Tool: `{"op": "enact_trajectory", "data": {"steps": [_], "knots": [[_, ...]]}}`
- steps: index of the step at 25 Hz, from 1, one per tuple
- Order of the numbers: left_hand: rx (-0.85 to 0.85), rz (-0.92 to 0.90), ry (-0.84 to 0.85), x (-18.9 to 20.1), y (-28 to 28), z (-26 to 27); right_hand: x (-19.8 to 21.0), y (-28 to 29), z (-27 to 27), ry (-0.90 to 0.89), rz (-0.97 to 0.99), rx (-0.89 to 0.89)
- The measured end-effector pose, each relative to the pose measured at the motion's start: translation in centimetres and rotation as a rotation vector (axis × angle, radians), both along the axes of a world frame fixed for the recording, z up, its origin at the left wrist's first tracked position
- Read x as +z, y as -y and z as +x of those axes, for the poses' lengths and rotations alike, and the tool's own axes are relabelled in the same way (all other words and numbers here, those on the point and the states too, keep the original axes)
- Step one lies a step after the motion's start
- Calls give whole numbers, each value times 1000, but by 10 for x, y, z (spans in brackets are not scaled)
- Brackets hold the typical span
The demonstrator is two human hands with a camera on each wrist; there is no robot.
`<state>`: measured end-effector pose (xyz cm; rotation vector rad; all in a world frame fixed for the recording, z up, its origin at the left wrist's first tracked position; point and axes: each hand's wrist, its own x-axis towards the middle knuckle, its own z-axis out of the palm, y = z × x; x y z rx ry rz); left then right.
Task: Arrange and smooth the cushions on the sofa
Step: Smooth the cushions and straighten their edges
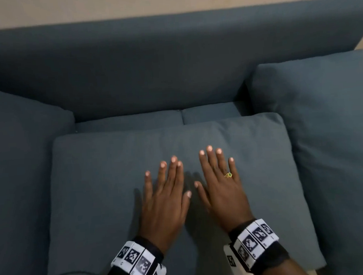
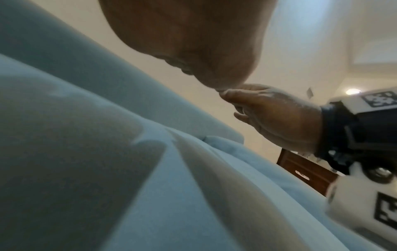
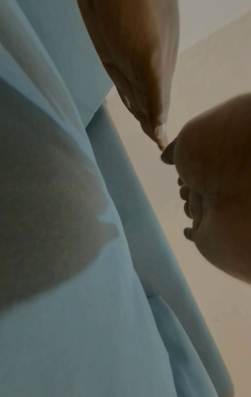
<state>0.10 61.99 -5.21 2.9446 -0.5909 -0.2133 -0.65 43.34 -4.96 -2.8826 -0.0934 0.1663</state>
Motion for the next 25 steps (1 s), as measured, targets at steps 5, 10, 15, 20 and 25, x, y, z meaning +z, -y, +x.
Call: {"op": "enact_trajectory", "data": {"steps": [5,10,15,20,25], "knots": [[60,-26,-59,-14,-62,4,-18,-66,1,-82,-47,21],[239,-78,17,-17,-137,6,-14,-148,18,-25,-50,99],[298,-175,15,-34,-211,-5,-14,-224,18,44,-23,200],[410,-282,-40,-63,-266,-23,-29,-285,8,-57,-115,316],[602,-441,-47,-79,-293,-41,-36,-332,6,5,-171,501]]}}
